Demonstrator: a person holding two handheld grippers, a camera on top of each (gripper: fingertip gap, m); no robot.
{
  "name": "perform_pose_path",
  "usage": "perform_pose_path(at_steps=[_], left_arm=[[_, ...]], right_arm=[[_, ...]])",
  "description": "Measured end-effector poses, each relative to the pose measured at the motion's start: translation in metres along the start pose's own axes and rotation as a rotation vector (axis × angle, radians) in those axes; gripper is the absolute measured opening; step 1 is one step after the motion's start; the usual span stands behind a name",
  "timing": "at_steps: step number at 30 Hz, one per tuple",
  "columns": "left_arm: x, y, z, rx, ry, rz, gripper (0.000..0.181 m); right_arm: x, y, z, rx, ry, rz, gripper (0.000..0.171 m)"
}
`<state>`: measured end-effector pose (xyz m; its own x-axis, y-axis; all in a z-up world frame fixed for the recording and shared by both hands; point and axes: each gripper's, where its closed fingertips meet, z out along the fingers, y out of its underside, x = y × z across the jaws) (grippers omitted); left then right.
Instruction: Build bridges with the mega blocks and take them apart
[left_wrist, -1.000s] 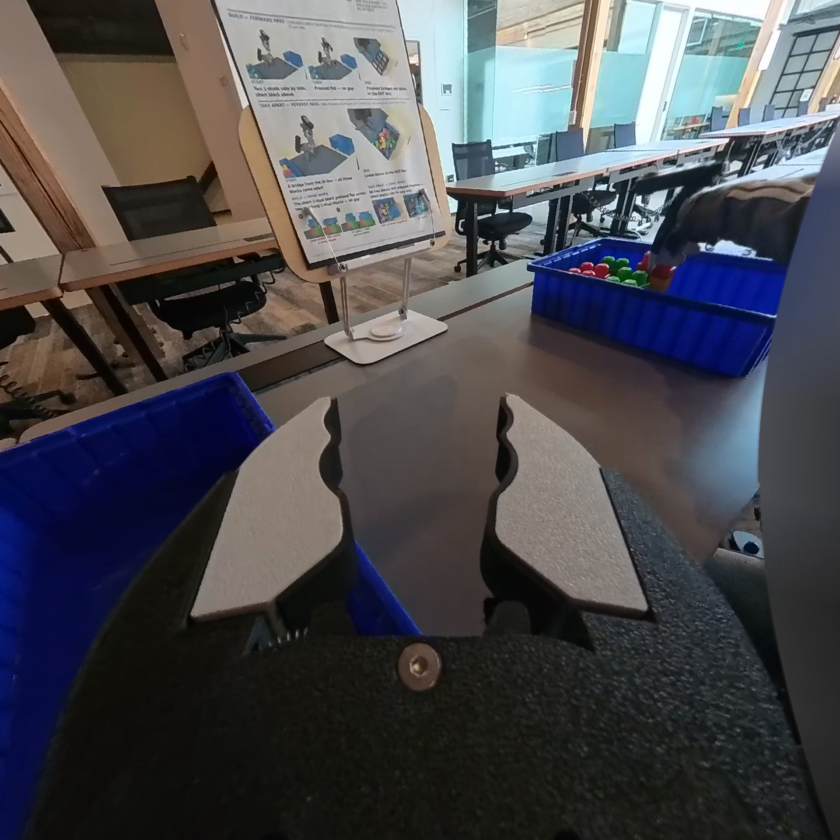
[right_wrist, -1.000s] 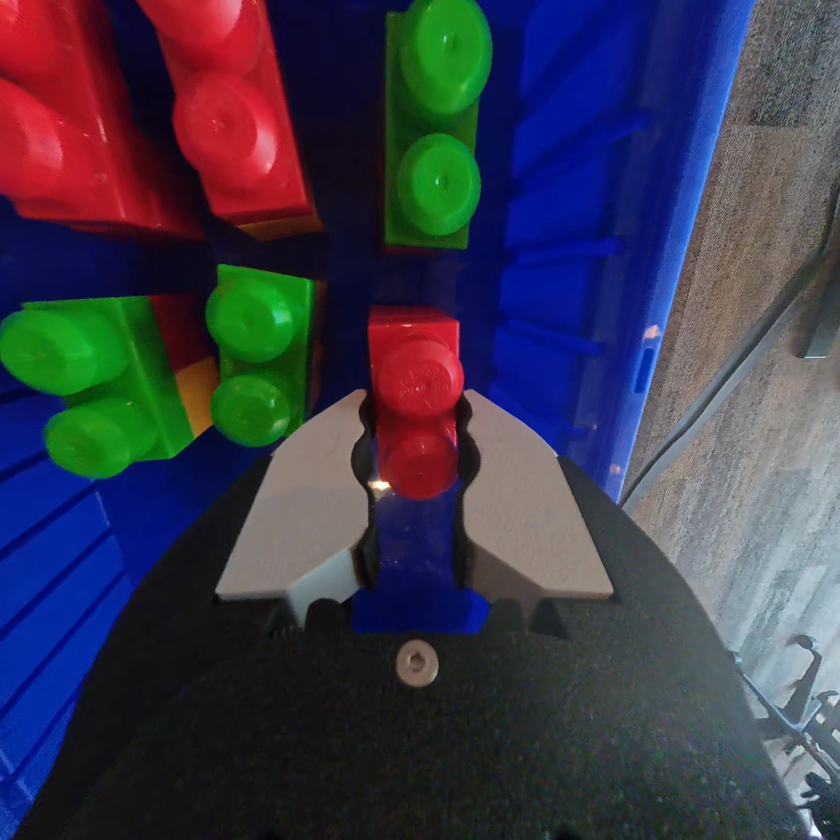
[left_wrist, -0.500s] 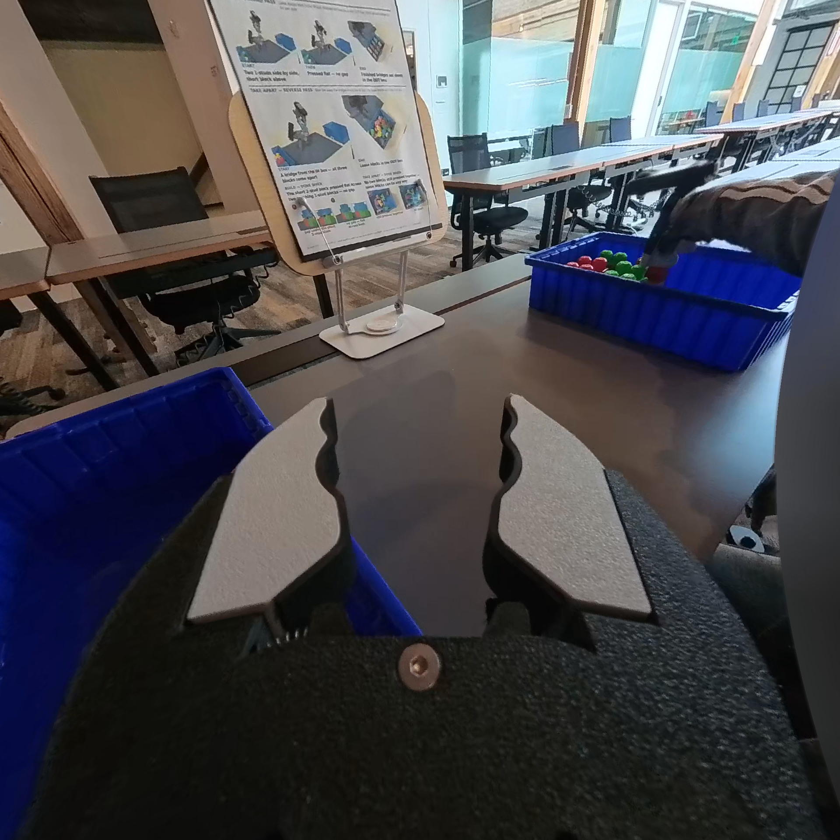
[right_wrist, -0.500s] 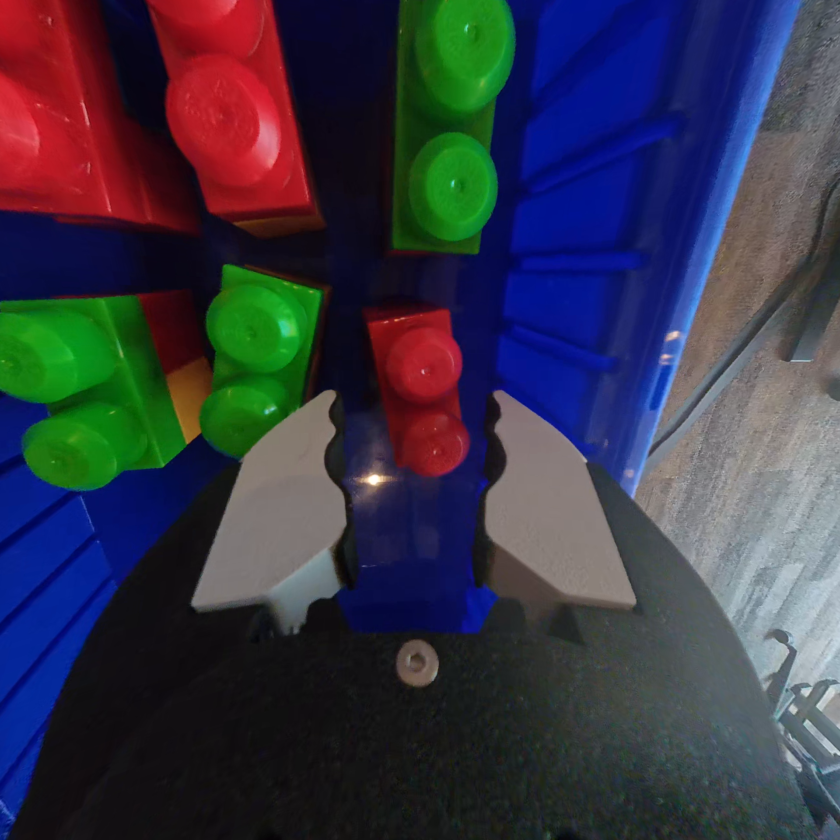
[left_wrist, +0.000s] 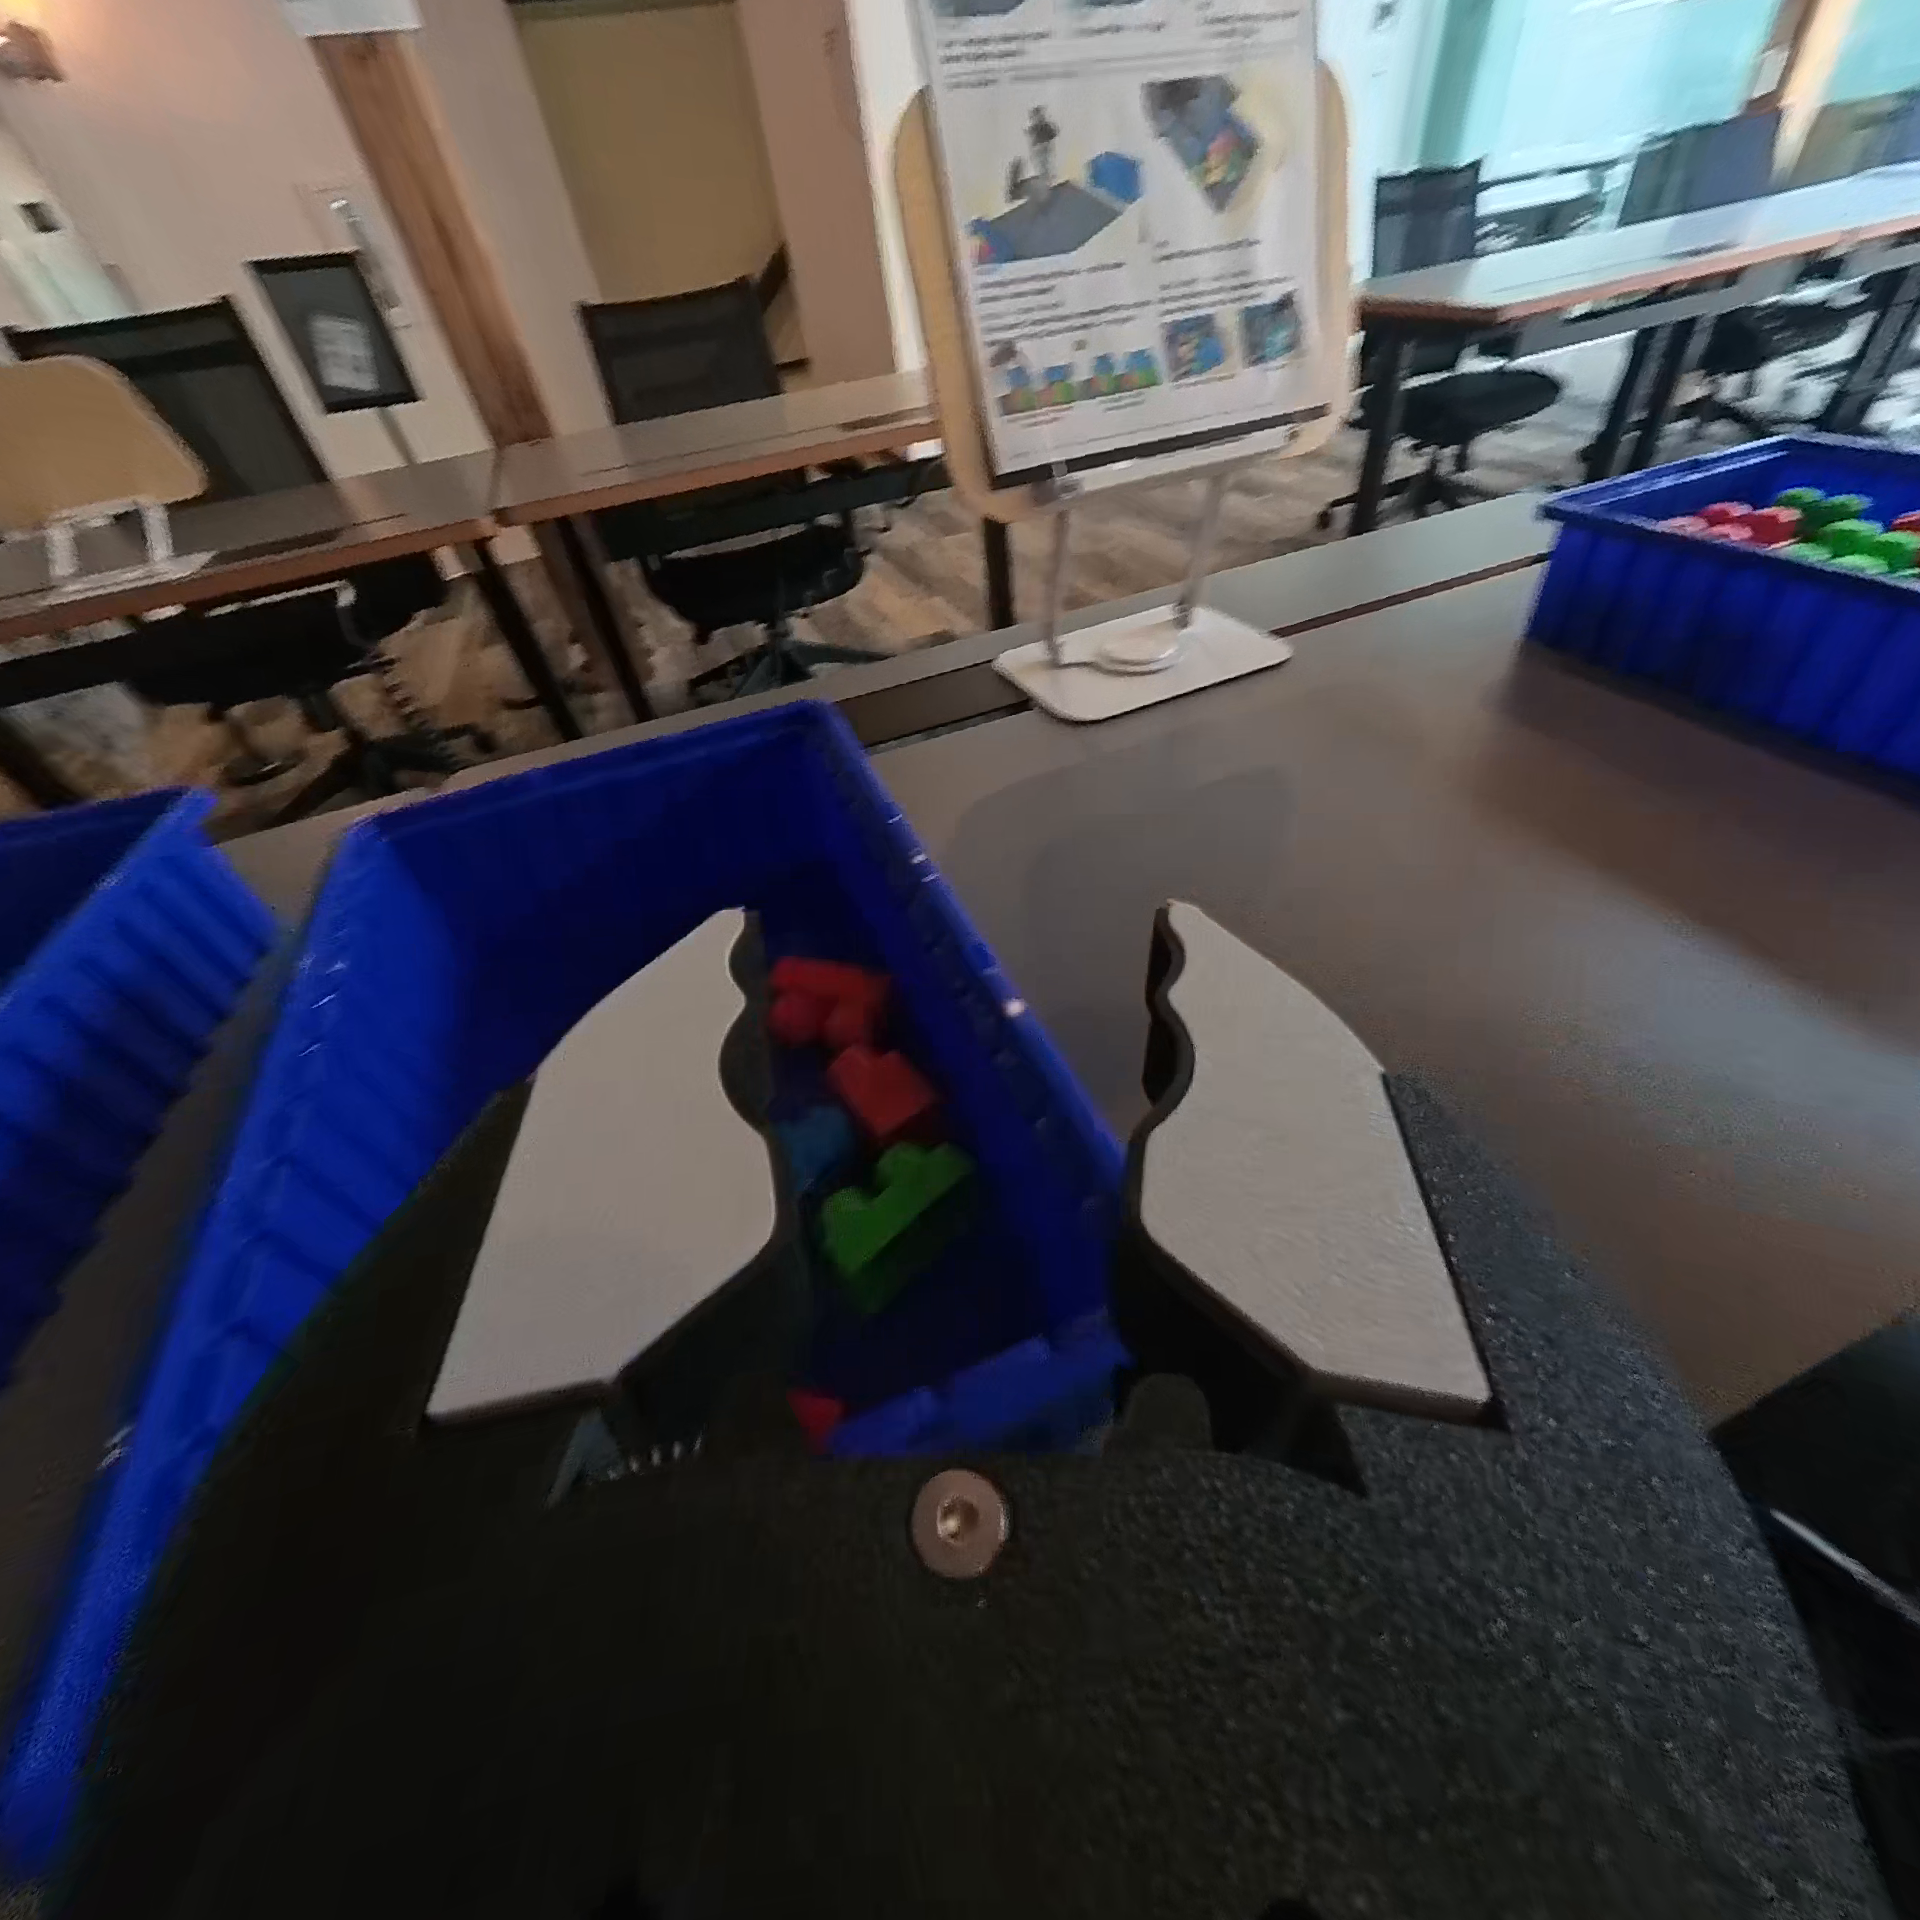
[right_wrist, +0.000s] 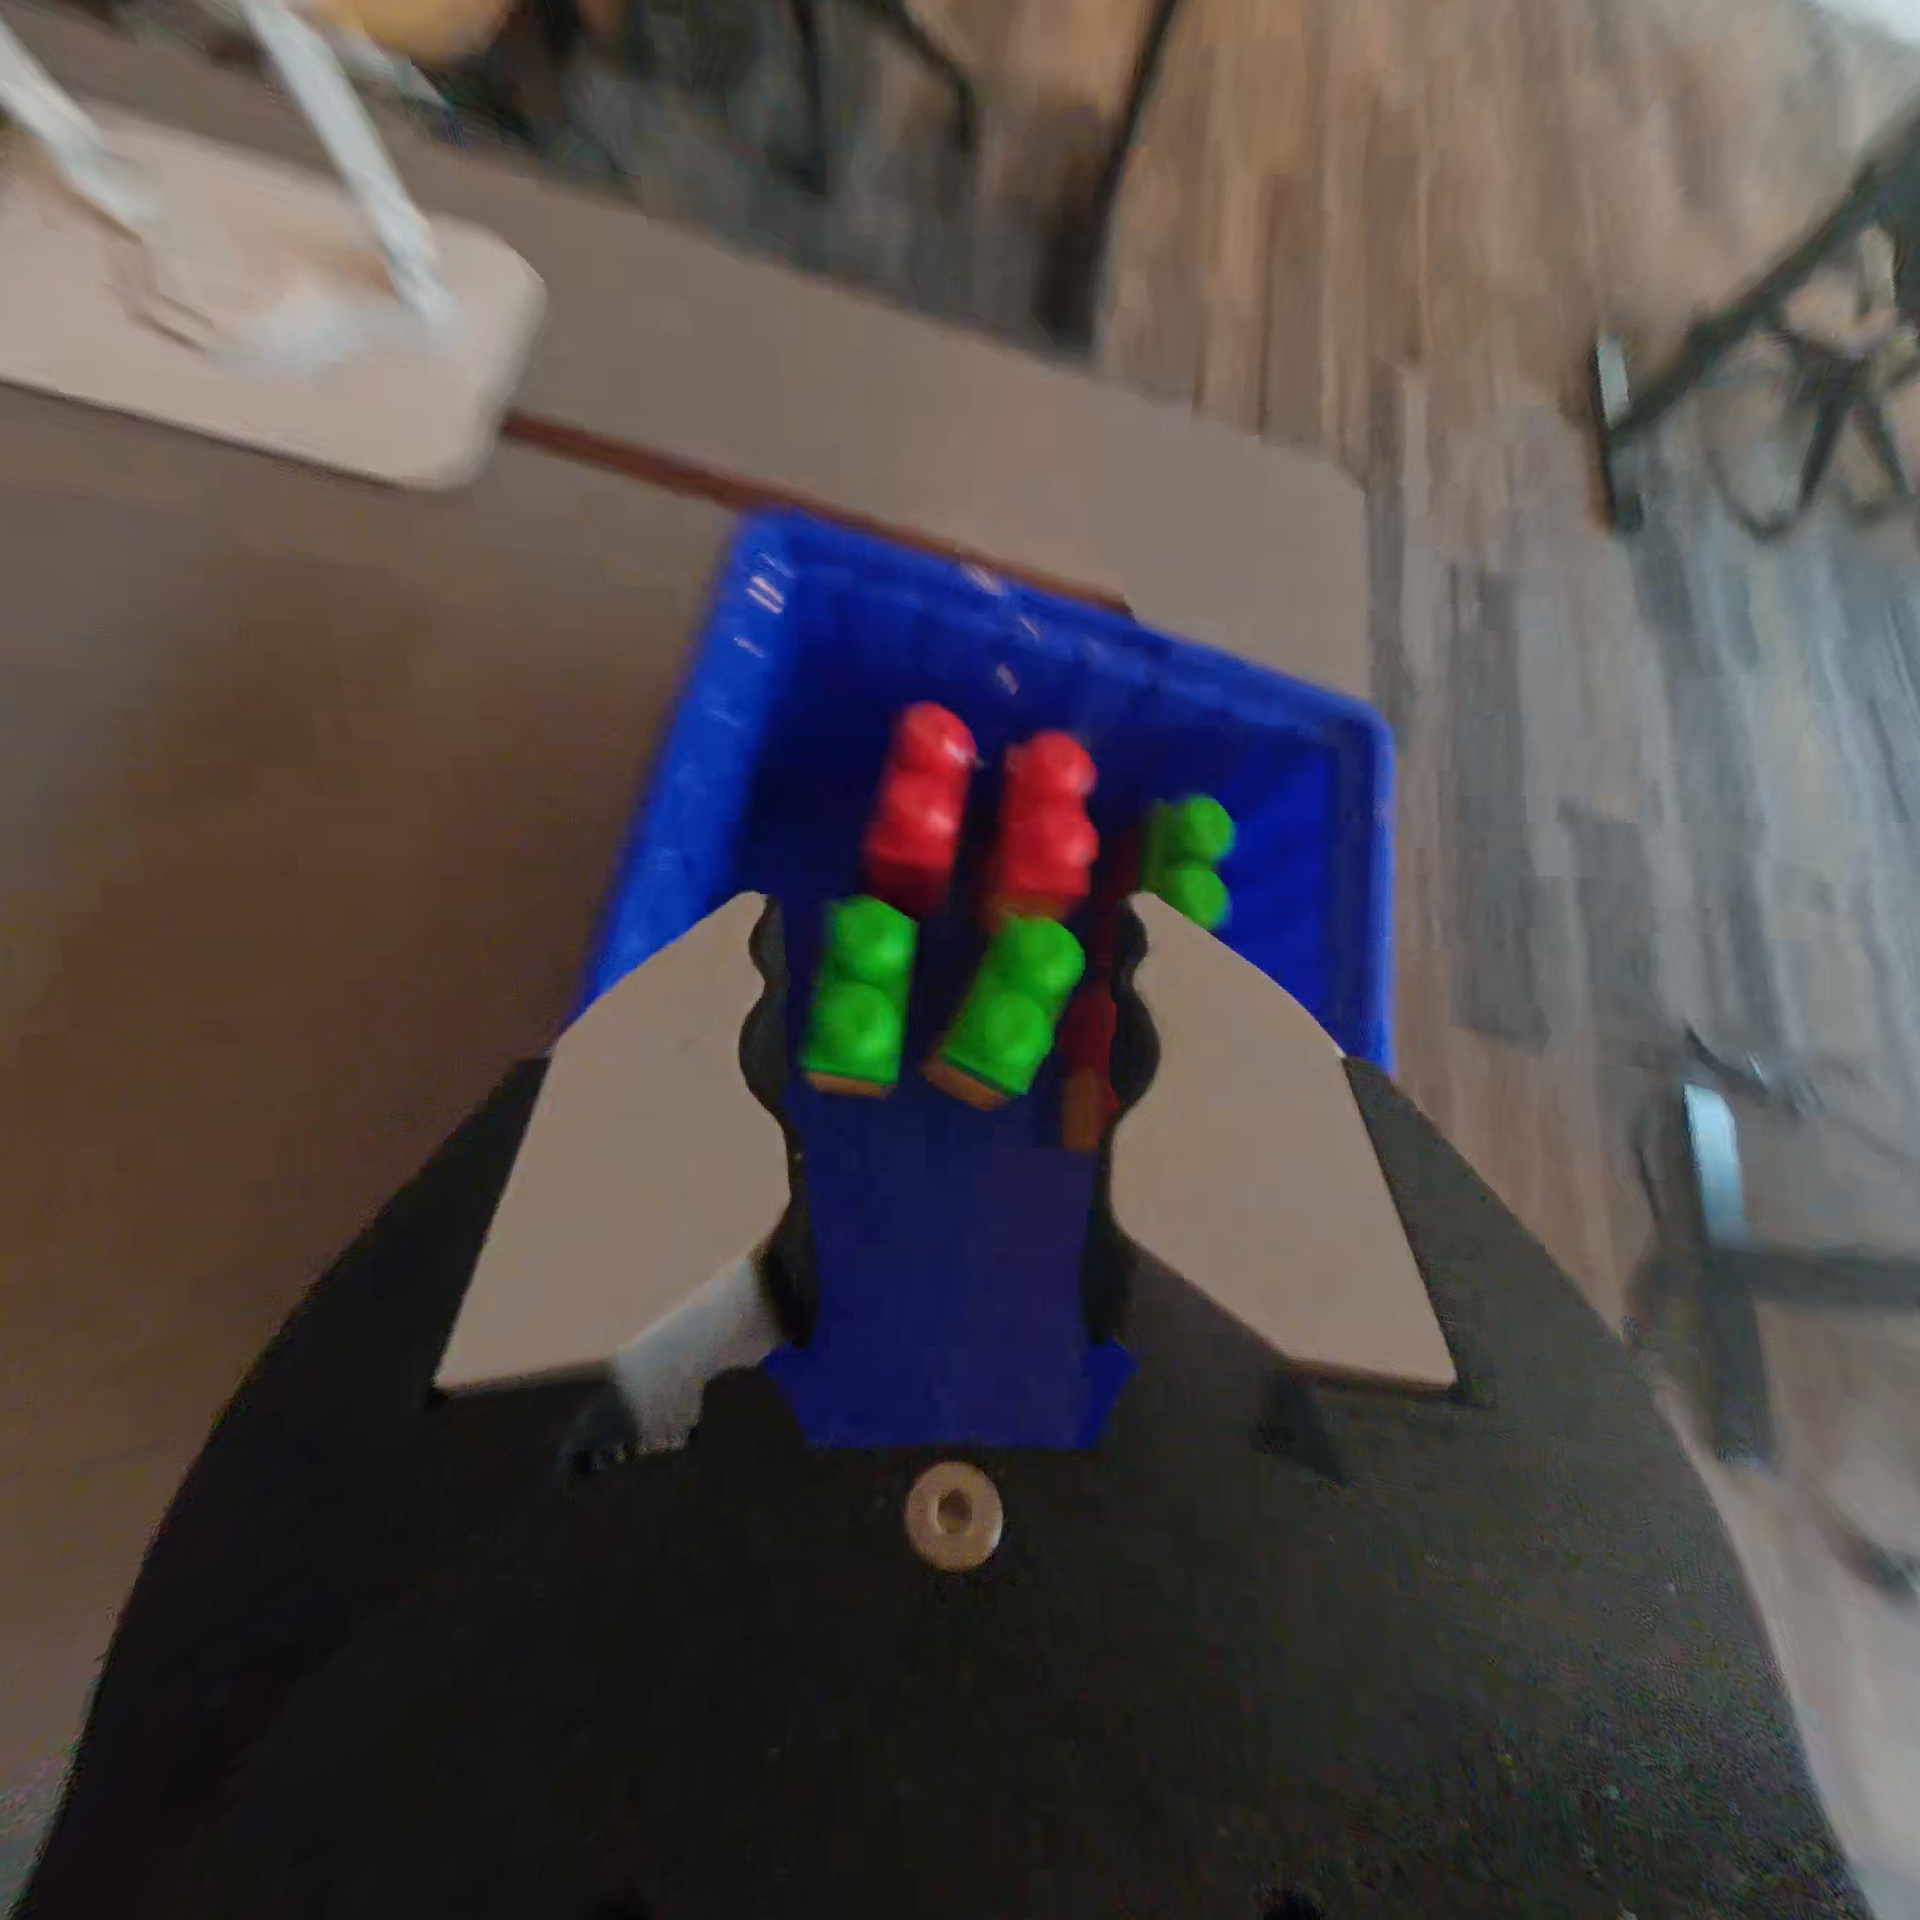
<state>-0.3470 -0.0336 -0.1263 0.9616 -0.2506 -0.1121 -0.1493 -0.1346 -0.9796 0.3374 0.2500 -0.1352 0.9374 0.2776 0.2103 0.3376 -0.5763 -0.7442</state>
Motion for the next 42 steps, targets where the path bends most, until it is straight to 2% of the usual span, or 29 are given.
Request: perform_pose_path(at_steps=[4, 7, 11, 14, 17, 20, 23, 27, 30, 35, 42], left_arm=[[-0.026, 0.016, -0.016, -0.076, -0.125, 0.012, 0.069], [-0.038, 0.026, -0.025, -0.132, -0.177, 0.03, 0.069], [-0.046, 0.034, -0.034, -0.178, -0.21, 0.051, 0.066], [-0.048, 0.039, -0.037, -0.21, -0.198, 0.061, 0.061], [-0.044, 0.045, -0.035, -0.262, -0.106, 0.035, 0.042], [-0.042, 0.048, -0.026, -0.333, 0.016, 0.044, 0.047], [-0.046, 0.057, -0.009, -0.449, 0.116, 0.16, 0.054], [-0.058, 0.088, 0.022, -0.705, 0.243, 0.268, 0.063], [-0.067, 0.114, 0.046, -0.832, 0.319, 0.298, 0.061], [-0.074, 0.153, 0.071, -0.96, 0.454, 0.302, 0.06], [-0.084, 0.178, 0.082, -1.024, 0.469, 0.347, 0.056]], right_arm=[[-0.082, -0.036, -0.062, 0.299, -0.209, -0.062, 0.056], [-0.142, -0.04, -0.102, 0.448, -0.36, -0.111, 0.053], [-0.21, -0.026, -0.139, 0.571, -0.512, -0.174, 0.052], [-0.248, -0.009, -0.152, 0.609, -0.575, -0.229, 0.052], [-0.274, 0.009, -0.159, 0.614, -0.626, -0.256, 0.052], [-0.281, 0.02, -0.16, 0.608, -0.636, -0.245, 0.051], [-0.281, 0.027, -0.159, 0.589, -0.636, -0.235, 0.051], [-0.276, 0.029, -0.159, 0.597, -0.629, -0.212, 0.049], [-0.272, 0.03, -0.159, 0.598, -0.616, -0.203, 0.049], [-0.26, 0.032, -0.161, 0.606, -0.592, -0.173, 0.048], [-0.252, 0.034, -0.163, 0.618, -0.584, -0.152, 0.045]])
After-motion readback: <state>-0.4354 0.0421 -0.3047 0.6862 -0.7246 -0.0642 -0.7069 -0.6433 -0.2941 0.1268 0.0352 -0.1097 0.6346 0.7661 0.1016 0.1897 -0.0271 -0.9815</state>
